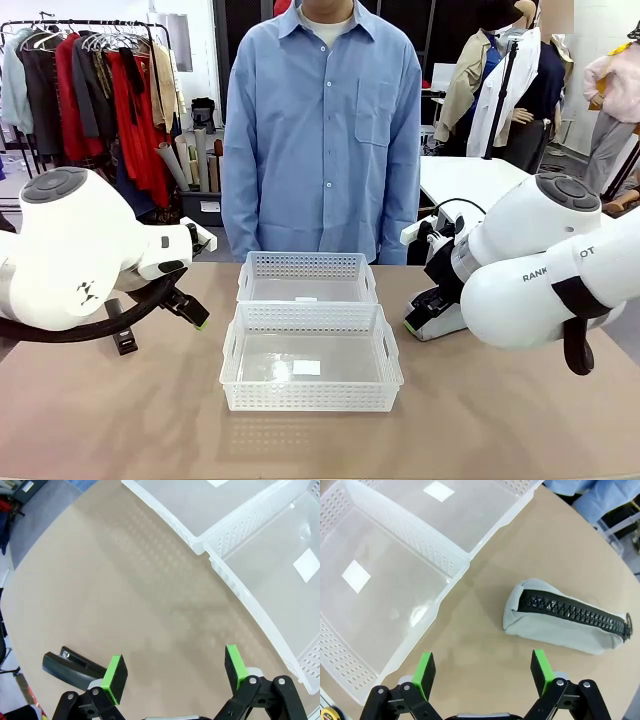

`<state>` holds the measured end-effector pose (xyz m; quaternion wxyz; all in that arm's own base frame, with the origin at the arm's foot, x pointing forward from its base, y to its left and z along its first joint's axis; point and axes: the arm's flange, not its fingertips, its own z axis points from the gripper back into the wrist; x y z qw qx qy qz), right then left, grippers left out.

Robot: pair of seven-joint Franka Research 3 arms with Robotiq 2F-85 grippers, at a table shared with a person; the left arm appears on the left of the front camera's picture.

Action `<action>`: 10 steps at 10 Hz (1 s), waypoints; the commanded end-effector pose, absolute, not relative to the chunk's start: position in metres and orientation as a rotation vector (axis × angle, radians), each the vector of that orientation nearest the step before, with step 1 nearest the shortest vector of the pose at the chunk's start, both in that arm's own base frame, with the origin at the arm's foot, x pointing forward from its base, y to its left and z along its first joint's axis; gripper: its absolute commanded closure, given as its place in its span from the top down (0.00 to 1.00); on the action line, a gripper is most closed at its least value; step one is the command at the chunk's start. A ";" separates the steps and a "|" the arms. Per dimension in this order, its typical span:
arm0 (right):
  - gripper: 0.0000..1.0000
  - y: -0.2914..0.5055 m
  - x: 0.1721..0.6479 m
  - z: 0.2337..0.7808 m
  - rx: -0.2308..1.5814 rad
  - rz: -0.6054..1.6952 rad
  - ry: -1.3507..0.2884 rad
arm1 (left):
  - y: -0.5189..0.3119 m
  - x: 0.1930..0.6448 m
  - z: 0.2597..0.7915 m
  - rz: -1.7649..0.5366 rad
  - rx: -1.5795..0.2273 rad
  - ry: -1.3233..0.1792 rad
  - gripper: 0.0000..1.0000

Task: Distribute items into two baskets.
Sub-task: Pick up the Pencil pouch that the person points to.

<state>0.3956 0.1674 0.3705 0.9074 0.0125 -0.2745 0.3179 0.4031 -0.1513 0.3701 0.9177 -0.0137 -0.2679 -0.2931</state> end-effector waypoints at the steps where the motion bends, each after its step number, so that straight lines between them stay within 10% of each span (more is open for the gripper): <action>1: 1.00 0.167 0.396 0.371 0.026 0.656 -0.567 | -0.151 0.403 0.370 -0.603 -0.028 -0.551 1.00; 10: 1.00 0.101 0.414 0.473 0.215 0.633 -0.562 | -0.056 0.422 0.470 -0.575 -0.192 -0.503 1.00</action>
